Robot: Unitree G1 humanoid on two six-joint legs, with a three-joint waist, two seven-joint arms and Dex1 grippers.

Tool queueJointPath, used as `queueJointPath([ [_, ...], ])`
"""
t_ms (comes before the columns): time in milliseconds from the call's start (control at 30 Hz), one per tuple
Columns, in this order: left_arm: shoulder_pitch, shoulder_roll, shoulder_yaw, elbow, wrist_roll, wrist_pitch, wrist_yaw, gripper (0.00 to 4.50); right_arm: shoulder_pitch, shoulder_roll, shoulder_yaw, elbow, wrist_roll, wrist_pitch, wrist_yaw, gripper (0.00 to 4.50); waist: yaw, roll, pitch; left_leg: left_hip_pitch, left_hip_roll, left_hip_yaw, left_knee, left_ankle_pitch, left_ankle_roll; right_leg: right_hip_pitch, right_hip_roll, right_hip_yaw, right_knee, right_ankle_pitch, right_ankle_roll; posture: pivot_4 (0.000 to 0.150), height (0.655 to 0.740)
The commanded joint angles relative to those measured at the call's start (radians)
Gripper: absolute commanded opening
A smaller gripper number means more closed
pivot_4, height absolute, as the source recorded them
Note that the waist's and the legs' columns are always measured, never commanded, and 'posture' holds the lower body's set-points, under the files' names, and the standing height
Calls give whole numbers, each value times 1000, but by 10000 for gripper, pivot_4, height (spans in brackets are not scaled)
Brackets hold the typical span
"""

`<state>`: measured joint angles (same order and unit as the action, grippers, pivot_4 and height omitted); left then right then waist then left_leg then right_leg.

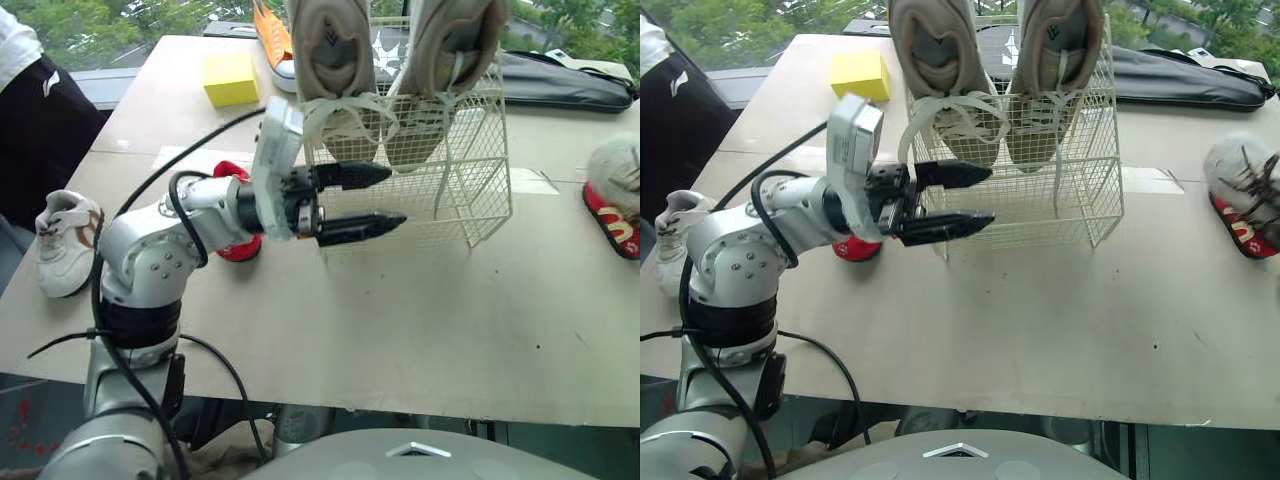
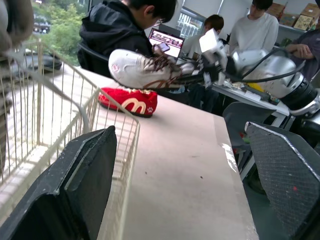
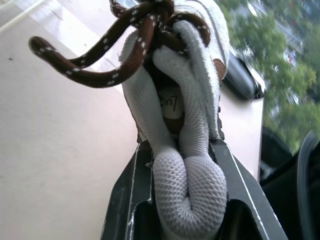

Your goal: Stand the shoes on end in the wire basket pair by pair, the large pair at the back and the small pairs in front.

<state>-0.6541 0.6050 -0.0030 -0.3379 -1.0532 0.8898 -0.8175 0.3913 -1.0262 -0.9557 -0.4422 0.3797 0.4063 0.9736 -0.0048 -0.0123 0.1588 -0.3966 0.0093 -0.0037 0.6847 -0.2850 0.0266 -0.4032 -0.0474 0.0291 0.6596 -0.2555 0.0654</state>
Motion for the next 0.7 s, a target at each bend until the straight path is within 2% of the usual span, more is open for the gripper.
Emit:
queueJointPath([
  [33, -152, 37, -12, 119, -22, 105, -80, 45000, -21, -190, -160, -94, 176, 40, 392, 3047, -9, 0, 0, 0, 0, -1, 0, 0, 0, 0, 0, 0, 0, 0, 0, 1500, 7400],
  [100, -252, 36, -19, 210, -35, 152, -140, 45000, -92, -303, -144, -96, 241, 43, 482, 2903, -12, -1, 1, 0, 1, -1, 1, 0, 0, 0, 1, 0, 1, 0, 0, 1500, 7400],
  [200, -355, 43, -54, 286, -22, 207, -217, 45000, -199, -419, -64, -79, 344, 35, 506, 2868, -9, -2, 3, 0, 0, -1, 1, 0, 0, 0, 1, 0, 1, 0, 0, 1500, 7400],
  [267, -441, 41, -135, 331, 33, 228, -305, 45000, -298, -536, 85, -44, 428, -78, 482, 2756, -8, -1, 5, -1, 0, -2, 1, 0, 0, 1, 0, -2, -1, 0, 0, 1500, 7400],
  [367, -516, 14, -236, 370, 117, 199, -424, 45000, -387, -707, 316, 33, 527, -290, 331, 2732, 0, 0, 6, -2, 1, -2, 1, 0, 0, 1, -3, -3, -3, 0, 0, 1500, 7400],
  [467, -583, -28, -304, 411, 188, 188, -486, 45000, -309, -900, 405, 124, 597, -543, 202, 2728, 14, 0, 8, -5, 1, -1, 1, 1, -2, -1, -7, -4, -4, -1, 0, 1500, 7400],
  [633, -612, -29, -420, 410, 315, 156, -564, 45000, -130, -1098, 371, 242, 667, -796, 65, 2703, 26, 1, 8, -14, 1, -2, 5, 2, -3, -8, -8, -5, -4, -2, -2, 1500, 7400],
  [700, -606, -23, -470, 397, 364, 148, -589, 39573, -76, -1146, 348, 267, 688, -876, 33, 2697, 28, 1, 8, -18, 1, -4, 8, 2, -3, -10, -9, -8, -3, -2, -1, 1500, 7400],
])
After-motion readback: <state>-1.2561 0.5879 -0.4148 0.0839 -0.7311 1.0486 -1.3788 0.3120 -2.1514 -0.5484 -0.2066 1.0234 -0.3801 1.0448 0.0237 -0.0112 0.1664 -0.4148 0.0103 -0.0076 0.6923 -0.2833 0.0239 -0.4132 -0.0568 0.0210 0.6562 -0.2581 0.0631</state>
